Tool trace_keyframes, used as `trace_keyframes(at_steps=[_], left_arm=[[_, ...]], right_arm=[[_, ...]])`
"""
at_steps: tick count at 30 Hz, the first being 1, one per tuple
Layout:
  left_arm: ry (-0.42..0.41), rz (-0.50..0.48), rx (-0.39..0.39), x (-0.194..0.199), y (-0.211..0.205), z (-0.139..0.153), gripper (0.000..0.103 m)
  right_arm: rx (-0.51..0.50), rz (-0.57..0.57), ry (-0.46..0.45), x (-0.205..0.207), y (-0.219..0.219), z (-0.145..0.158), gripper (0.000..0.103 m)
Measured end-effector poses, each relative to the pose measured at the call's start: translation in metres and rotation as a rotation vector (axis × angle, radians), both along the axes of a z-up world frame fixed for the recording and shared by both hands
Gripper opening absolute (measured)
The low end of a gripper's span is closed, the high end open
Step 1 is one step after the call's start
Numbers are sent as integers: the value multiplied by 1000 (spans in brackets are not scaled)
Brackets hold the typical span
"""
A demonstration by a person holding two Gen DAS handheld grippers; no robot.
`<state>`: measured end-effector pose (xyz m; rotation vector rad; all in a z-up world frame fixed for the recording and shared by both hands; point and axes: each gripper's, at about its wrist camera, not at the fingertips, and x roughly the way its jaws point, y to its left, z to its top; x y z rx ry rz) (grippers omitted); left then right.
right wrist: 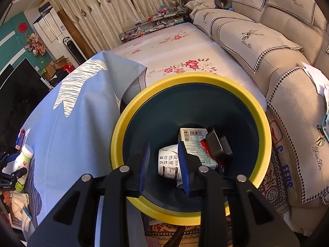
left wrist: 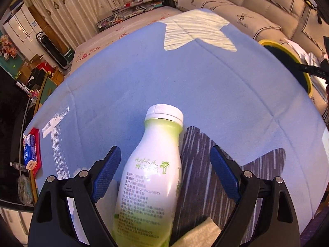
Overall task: Collect trash
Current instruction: 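Grasp the green-labelled juice bottle with the left gripper and lift it, then carry the juice bottle over the bin and open the left gripper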
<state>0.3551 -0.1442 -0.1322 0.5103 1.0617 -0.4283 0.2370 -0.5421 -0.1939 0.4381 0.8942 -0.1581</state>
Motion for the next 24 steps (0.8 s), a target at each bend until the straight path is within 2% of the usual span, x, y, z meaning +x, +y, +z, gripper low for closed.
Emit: trace_keyframes(at_steps=[6,10,12,14,15,19,24], left_arm=[[42,5,36,8,-2,-14,81],[53,6,24,9,-1,-13,75],[51,8,27,7,-2,-12,70],[55,20,24,7,-1,-11,56],[60,29,21,7,-1,-10,53],[64,46,7,2,-1,-7,53],[38,48,-30,-11,-11,11,53]], right_arm=[[5,0,6,-1,-1,-3,27],[8,1,8,-2,-1,-4,27],[13,2,7,-4,-2,-4,27],[15,5,4,-6,-2,-4,27],[17,6,2,-7,-2,-3,27],[17,7,-10,-13,-2,1,27],[16,3,-34,-24,-5,9,27]])
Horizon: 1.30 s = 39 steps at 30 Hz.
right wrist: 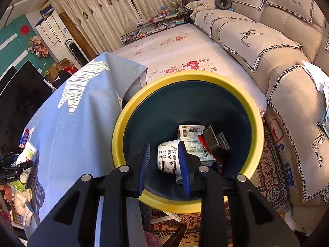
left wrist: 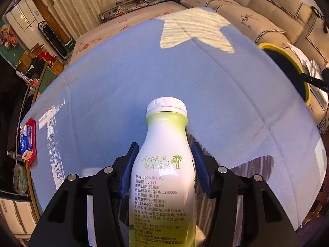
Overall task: Collect trash
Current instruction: 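Carry the juice bottle over the bin and open the left gripper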
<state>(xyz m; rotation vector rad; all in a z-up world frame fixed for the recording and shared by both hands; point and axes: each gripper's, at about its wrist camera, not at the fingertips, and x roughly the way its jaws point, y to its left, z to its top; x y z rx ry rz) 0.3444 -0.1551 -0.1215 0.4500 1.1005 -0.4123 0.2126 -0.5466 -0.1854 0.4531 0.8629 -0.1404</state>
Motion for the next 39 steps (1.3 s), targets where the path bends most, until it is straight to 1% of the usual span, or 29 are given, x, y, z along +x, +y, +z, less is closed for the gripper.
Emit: trace_keyframes(at_steps=[9,15,19,30,34,39], left_arm=[[-52,-77,-28,-30,-40,34,53],[-71,-181,-43,-51,-88,52,53],[-76,-259,-57,-61,-131,60,53],[-60,-447,-87,-78,-255,61,53],[-52,-485,-84,-78,-295,54,53],[-28,-509,-74,-69,-339,36,53]], right_arm=[[12,-17,-48,-30,-11,12,27],[10,-53,-70,-54,-25,15,27],[3,-92,-79,-72,-40,15,27],[4,-208,-76,-113,-90,7,27],[10,-238,-72,-123,-105,1,27],[23,-263,-61,-132,-117,-7,27]])
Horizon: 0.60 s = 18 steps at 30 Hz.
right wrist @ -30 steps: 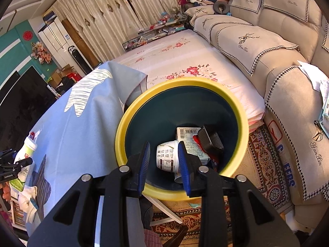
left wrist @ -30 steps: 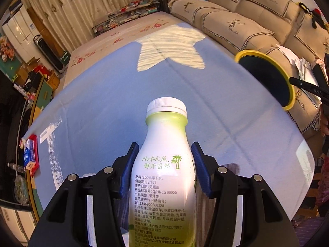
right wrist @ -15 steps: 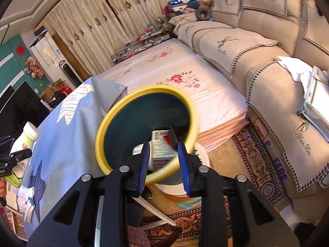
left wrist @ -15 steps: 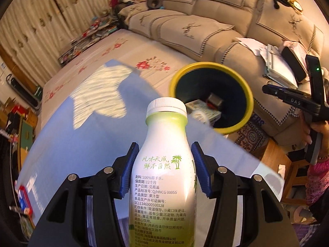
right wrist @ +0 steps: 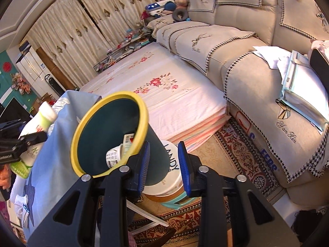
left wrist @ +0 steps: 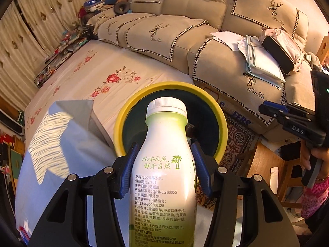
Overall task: Collect trash
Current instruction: 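Carry the juice bottle over the bin and open the left gripper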
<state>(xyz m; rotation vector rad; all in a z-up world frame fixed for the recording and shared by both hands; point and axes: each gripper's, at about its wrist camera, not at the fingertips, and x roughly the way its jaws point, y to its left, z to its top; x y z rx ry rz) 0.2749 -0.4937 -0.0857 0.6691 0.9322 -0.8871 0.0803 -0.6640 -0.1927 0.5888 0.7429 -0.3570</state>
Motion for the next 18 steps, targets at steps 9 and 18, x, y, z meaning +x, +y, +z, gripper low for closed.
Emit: trace_keyframes(at_steps=[9,18], left_arm=[[39,12,15,24,-41,-35,53],[7,109,-80,28,-13,-4,67]], right_arm=[[22,-27,20,-8,-10,-14,34],[41,-6,7,-7,2,-13,38]])
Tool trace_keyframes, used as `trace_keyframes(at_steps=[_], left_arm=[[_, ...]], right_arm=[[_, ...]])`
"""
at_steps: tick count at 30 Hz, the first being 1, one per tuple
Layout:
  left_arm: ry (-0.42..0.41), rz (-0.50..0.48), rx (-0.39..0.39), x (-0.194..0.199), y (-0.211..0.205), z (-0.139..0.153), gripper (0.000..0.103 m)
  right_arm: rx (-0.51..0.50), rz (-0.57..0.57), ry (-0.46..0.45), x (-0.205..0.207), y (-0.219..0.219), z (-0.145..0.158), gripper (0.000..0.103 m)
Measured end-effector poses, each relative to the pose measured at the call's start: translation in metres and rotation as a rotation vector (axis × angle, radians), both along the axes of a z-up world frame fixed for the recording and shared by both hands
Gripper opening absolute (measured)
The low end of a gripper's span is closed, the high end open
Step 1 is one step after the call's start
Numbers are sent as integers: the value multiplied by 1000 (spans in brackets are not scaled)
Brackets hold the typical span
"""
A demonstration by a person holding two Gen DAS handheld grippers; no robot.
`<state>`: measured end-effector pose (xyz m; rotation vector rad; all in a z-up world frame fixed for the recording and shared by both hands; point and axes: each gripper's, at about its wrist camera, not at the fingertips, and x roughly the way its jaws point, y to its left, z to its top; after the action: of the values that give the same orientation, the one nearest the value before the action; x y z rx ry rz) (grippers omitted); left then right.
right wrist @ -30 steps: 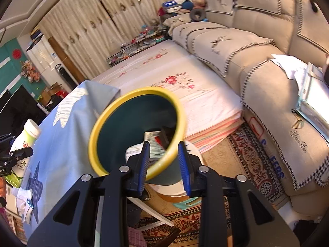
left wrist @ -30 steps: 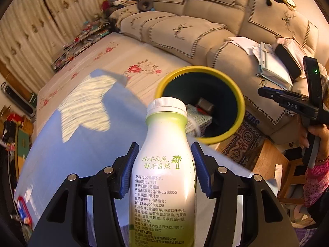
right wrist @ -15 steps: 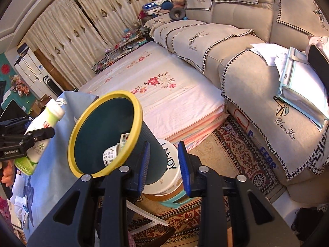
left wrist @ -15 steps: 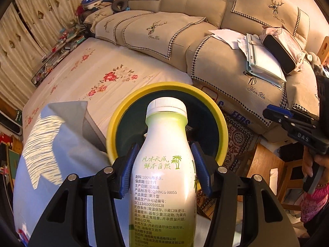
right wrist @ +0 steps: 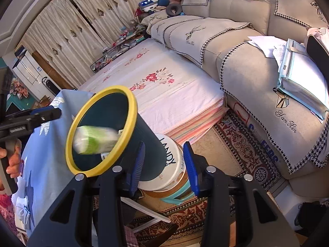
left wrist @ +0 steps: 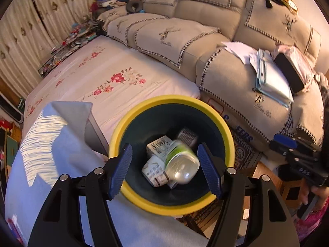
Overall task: Collect trash
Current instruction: 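Carry the juice bottle over the bin and open the left gripper, then move the right gripper to the white toothpaste tube and grasp it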
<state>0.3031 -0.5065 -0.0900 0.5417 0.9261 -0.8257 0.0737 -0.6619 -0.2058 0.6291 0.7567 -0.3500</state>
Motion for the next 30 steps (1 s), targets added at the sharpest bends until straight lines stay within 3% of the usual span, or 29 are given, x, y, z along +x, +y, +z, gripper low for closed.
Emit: trace_keyframes(at_steps=[4,8,12,15,24,30], left_arm=[[-50,47,-97,-27,50,43,84],[-103,132,-204,-58,120,84,93],[-172,242,-297,-90,198,111,97],[-245,335,-320,-113,255,121,98],[-428,685,-337,-171,413,119,98],[-433,847,-326,-188,476,98,98]], right_arm=[[-9,27,-12,3,15,6,39],[-15,70,-24,7,37,14,41],[-39,138,-32,16,67,24,46],[-61,202,-37,25,96,32,48],[-91,474,-42,66,215,48,50],[-91,771,-33,87,334,49,50]])
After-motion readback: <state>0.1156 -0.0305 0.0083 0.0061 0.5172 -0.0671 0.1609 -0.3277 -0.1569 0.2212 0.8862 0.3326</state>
